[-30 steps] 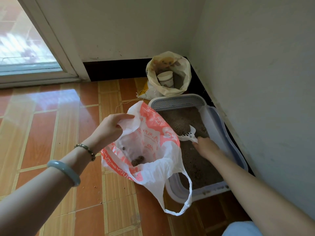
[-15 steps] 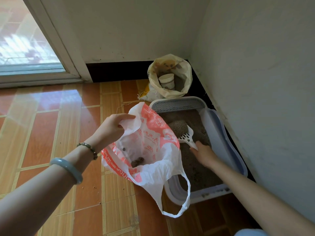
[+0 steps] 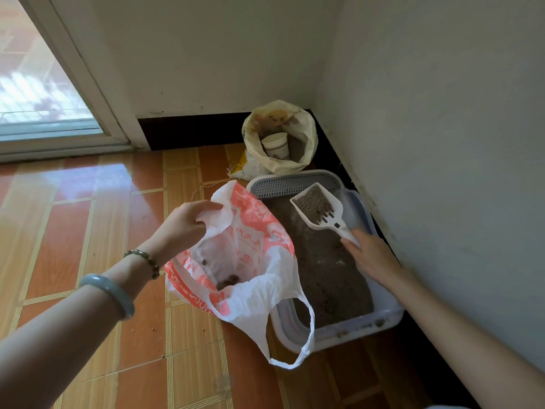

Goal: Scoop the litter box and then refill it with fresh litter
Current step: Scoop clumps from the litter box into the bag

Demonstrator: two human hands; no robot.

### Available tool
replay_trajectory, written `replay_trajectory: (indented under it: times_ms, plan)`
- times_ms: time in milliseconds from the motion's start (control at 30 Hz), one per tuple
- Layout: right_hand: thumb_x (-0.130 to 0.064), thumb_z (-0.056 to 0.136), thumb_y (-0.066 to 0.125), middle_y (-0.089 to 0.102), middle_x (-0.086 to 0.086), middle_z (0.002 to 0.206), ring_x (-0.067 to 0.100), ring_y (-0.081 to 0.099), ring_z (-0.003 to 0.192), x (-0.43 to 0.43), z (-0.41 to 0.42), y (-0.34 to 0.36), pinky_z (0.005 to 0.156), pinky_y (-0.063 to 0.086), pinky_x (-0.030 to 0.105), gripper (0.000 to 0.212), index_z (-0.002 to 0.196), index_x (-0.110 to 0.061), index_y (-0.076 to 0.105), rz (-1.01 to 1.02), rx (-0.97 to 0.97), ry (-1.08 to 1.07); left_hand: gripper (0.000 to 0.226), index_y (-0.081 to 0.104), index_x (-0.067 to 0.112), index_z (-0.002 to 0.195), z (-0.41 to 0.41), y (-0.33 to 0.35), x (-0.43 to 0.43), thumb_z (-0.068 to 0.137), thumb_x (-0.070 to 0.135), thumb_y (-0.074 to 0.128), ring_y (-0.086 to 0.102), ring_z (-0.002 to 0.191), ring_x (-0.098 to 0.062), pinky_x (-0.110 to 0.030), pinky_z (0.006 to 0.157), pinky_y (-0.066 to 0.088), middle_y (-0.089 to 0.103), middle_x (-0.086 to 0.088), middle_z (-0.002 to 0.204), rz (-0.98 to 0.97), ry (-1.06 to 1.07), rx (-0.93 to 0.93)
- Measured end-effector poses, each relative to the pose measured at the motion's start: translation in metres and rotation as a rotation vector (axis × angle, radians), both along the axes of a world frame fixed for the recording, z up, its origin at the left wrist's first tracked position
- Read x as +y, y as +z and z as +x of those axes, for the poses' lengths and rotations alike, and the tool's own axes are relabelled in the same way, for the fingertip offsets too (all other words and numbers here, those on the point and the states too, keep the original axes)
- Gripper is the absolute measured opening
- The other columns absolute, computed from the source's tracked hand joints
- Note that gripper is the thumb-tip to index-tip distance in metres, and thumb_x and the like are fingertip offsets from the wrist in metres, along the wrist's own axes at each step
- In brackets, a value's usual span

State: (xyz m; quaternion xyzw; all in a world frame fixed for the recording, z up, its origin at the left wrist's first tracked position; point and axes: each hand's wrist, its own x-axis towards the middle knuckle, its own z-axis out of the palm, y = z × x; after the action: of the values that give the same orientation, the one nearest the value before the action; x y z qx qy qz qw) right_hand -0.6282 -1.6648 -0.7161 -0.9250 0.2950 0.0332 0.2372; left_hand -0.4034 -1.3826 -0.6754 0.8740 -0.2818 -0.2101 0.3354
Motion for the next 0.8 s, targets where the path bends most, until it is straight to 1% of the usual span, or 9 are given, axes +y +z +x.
replay_trajectory:
  times_ms: [67,167,233,333,400,533,633,700,800]
  plan:
    - [-0.033,0.097,0.045,0.057,0.001,0.075,0.015,0.055,0.066,0.000,-0.001,0.004,0.056,0.041,0.028,0.019,0.095,-0.017,0.054,-0.024,0.013,0.020,0.057,0.059,0.017,0.124,0.002,0.000,0.002,0.079,-0.012,0.042,0.050,0.069,-0.011,-0.008,0.044,0.037,0.055,-0.006,0.130,-0.014,-0.005,0.007]
    - [-0.032,0.097,0.045,0.059,0.002,0.077,0.017,0.056,0.067,0.002,0.003,0.009,0.058,0.043,0.032,0.021,0.100,-0.014,0.055,-0.035,-0.012,0.070,0.051,0.060,0.018,0.123,0.005,-0.002,0.004,0.080,-0.007,0.047,0.056,0.099,-0.018,-0.012,0.062,0.043,0.057,-0.006,0.129,-0.030,0.004,0.014]
    - [-0.030,0.097,0.045,0.055,0.000,0.073,0.017,0.055,0.065,0.002,0.004,0.012,0.056,0.041,0.031,0.021,0.101,-0.012,0.055,-0.031,-0.037,0.066,0.050,0.060,0.018,0.123,0.005,-0.003,0.004,0.080,-0.006,0.047,0.054,0.105,-0.017,-0.012,0.065,0.042,0.057,-0.005,0.129,-0.028,0.007,0.028]
    - [-0.030,0.097,0.045,0.051,-0.003,0.068,0.014,0.051,0.060,0.000,0.005,0.014,0.051,0.034,0.026,0.021,0.100,-0.012,0.055,-0.033,-0.048,0.061,0.050,0.060,0.018,0.122,0.005,-0.003,0.005,0.080,-0.006,0.047,0.053,0.107,-0.018,-0.011,0.067,0.039,0.057,-0.005,0.128,-0.022,0.005,0.027]
    - [-0.031,0.097,0.045,0.054,0.001,0.069,0.017,0.052,0.060,-0.002,0.005,0.015,0.052,0.036,0.029,0.024,0.102,-0.011,0.056,-0.034,-0.052,0.051,0.051,0.060,0.018,0.122,0.004,-0.001,0.006,0.080,-0.006,0.047,0.054,0.107,-0.019,-0.018,0.073,0.043,0.057,-0.005,0.129,-0.020,-0.001,0.016]
    - [-0.032,0.097,0.045,0.056,0.004,0.072,0.019,0.054,0.063,-0.008,0.002,0.016,0.055,0.039,0.031,0.020,0.100,-0.014,0.055,-0.041,-0.025,0.053,0.050,0.060,0.016,0.123,0.001,0.002,0.008,0.081,-0.006,0.046,0.052,0.080,-0.021,-0.033,0.073,0.047,0.057,-0.006,0.129,-0.010,0.009,0.003]
    - [-0.034,0.096,0.045,0.056,0.005,0.071,0.022,0.054,0.064,-0.020,-0.001,0.018,0.056,0.039,0.033,0.021,0.093,-0.014,0.053,-0.044,-0.022,-0.003,0.049,0.060,0.016,0.124,0.001,0.002,0.009,0.082,-0.007,0.046,0.057,0.090,-0.035,-0.041,0.078,0.051,0.056,-0.007,0.130,-0.006,0.014,-0.005]
    - [-0.035,0.096,0.046,0.055,0.006,0.071,0.023,0.054,0.066,-0.026,-0.004,0.019,0.057,0.037,0.033,0.025,0.091,-0.012,0.053,-0.050,-0.020,-0.035,0.049,0.059,0.017,0.123,0.001,0.002,0.010,0.082,-0.006,0.047,0.057,0.098,-0.029,-0.035,0.078,0.050,0.056,-0.007,0.130,-0.016,0.022,0.004]
    - [-0.034,0.096,0.047,0.057,0.008,0.071,0.024,0.055,0.064,-0.026,-0.007,0.019,0.055,0.036,0.031,0.025,0.089,-0.011,0.054,-0.041,0.014,-0.005,0.050,0.059,0.017,0.125,0.001,0.002,0.011,0.082,-0.006,0.047,0.057,0.092,-0.031,-0.036,0.077,0.051,0.057,-0.005,0.130,-0.008,0.033,0.010]
